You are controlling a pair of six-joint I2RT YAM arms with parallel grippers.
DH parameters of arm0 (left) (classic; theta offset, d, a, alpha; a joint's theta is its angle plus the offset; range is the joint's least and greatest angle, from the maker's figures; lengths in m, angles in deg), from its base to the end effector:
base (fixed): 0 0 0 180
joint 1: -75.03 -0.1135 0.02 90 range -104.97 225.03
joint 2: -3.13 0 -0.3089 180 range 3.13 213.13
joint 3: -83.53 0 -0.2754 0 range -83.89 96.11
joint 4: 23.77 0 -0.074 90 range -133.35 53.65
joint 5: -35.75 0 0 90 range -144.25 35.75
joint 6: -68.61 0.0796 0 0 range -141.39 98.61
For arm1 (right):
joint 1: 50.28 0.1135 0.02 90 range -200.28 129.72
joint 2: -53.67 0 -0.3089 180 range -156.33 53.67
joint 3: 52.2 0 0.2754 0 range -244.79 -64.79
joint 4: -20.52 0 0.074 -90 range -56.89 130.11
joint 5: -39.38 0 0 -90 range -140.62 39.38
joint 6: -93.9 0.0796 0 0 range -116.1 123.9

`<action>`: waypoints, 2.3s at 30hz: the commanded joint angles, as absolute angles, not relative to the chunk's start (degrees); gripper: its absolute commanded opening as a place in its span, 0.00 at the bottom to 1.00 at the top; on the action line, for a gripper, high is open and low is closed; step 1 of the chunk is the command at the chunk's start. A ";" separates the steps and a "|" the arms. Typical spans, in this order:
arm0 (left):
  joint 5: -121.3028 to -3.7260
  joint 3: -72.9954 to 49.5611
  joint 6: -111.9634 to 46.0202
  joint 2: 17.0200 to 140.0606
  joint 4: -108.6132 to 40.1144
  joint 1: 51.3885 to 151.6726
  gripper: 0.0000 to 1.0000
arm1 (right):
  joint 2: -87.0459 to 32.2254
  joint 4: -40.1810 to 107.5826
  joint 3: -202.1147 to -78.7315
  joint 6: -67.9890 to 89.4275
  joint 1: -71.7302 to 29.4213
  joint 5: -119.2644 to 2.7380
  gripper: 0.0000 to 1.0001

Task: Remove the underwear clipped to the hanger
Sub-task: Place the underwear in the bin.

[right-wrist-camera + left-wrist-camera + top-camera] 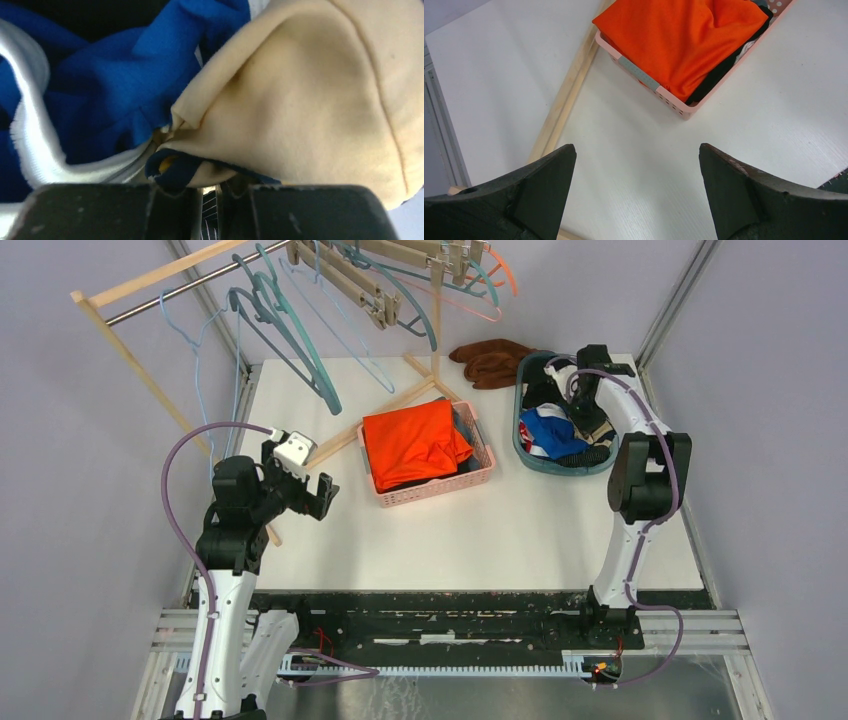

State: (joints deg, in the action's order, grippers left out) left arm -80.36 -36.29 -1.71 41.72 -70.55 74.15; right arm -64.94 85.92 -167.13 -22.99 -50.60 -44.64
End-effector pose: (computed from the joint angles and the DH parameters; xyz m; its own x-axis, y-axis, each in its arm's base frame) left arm 0.1668 -0.0325 0.3456 -0.2713 0.2983 -0.9151 0.5053 0.8534 0.1284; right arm 0.4974 -0.0111 0.2239 -0.8524 -0.4451 -0.2744 -0.3843 0.8892 -0.2483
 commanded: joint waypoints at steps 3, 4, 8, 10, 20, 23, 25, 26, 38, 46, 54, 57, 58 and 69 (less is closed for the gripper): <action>-81.76 -36.01 0.27 41.04 -69.73 74.02 0.99 | -60.92 87.08 -165.25 -23.33 -51.47 -48.85 0.29; -81.65 -36.03 0.31 40.94 -69.77 74.03 0.99 | -59.80 87.52 -165.53 -23.38 -51.45 -49.81 0.34; -81.59 -36.22 0.49 40.91 -69.83 73.98 0.99 | -55.52 89.75 -167.43 -23.02 -51.49 -53.23 0.52; -81.54 -36.25 0.49 40.90 -69.80 73.95 0.99 | -53.65 90.97 -168.41 -22.96 -51.43 -54.20 0.56; -81.76 -36.16 0.60 40.99 -69.81 73.98 0.99 | -49.10 90.62 -170.42 -22.69 -52.30 -53.78 0.60; -81.80 -36.23 0.50 40.89 -69.78 73.97 0.99 | -50.99 89.66 -172.79 -21.33 -53.42 -54.04 0.57; -81.91 -36.17 0.50 40.92 -69.81 73.97 0.99 | -53.44 89.57 -175.10 -20.22 -54.33 -55.13 0.54; -81.99 -36.17 0.49 40.84 -69.82 73.98 0.99 | -54.66 89.72 -176.17 -19.73 -54.69 -55.80 0.53; -82.09 -36.26 0.84 40.49 -70.06 73.98 0.99 | -65.59 84.70 -169.84 -17.10 -56.05 -55.79 0.50; -81.61 -36.47 0.74 40.49 -69.79 73.93 0.99 | -64.73 84.20 -166.53 -18.25 -56.30 -56.08 0.56; -74.08 -38.41 -1.74 39.76 -66.65 73.95 0.99 | -53.53 87.82 -167.51 -18.19 -56.29 -61.35 0.73; -70.88 -39.55 -1.90 39.30 -64.54 73.98 0.99 | -49.71 89.10 -167.53 -18.17 -56.25 -62.57 0.86; -69.81 -39.98 -2.07 39.20 -63.71 74.00 0.99 | -48.67 89.73 -167.58 -18.10 -56.18 -63.10 0.91; -61.90 -44.62 -7.17 36.96 -52.88 73.96 0.99 | -38.72 91.21 -161.57 -14.21 -49.60 -61.91 1.00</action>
State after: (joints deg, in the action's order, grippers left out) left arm -66.53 -43.51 -3.39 38.58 -61.15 74.15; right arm -43.12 91.08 -164.36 -17.53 -52.06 -62.28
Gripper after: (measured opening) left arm 0.992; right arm 0.998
